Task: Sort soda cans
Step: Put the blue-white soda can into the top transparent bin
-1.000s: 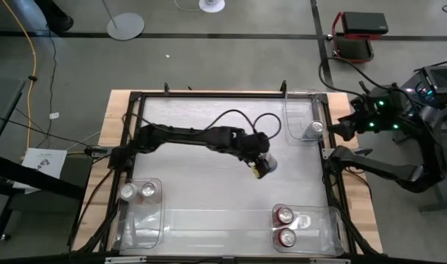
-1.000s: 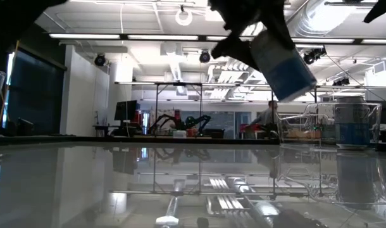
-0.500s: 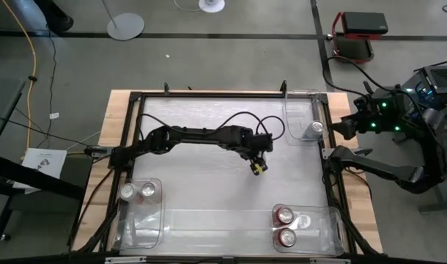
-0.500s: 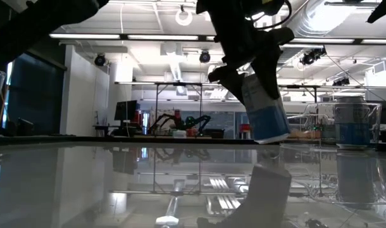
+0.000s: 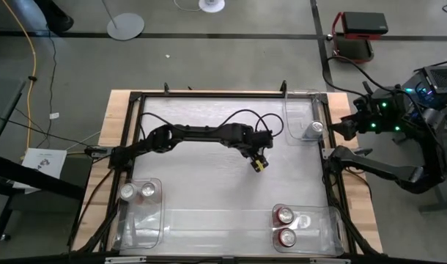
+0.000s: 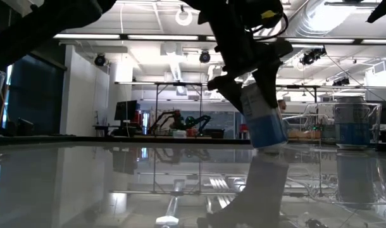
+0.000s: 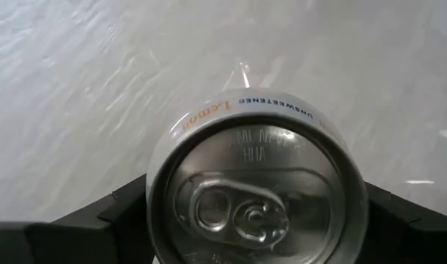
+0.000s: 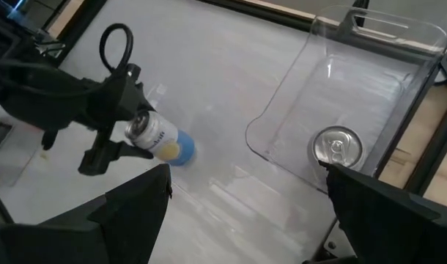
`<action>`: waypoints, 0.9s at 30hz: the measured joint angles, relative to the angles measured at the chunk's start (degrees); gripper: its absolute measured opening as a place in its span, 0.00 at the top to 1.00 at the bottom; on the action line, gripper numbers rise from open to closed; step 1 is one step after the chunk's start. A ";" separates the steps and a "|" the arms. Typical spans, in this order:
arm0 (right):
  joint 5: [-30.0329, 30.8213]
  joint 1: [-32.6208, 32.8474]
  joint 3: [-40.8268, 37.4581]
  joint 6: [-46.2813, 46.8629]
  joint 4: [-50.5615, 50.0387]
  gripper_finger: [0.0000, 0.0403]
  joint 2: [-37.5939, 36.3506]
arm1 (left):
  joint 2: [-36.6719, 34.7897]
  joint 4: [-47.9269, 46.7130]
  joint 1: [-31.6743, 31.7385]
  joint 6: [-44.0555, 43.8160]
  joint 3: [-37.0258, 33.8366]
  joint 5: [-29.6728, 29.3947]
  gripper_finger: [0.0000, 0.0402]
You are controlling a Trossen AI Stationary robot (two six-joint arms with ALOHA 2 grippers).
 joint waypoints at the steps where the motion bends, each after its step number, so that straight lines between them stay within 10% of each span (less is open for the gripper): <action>1: -0.04 0.00 0.00 -0.42 0.00 0.12 0.00 | -0.01 -0.04 0.04 -0.14 0.00 -0.07 0.23; 27: -2.95 0.00 -0.04 -13.31 0.00 0.12 0.00 | 0.01 5.44 0.61 -4.83 0.00 3.24 0.23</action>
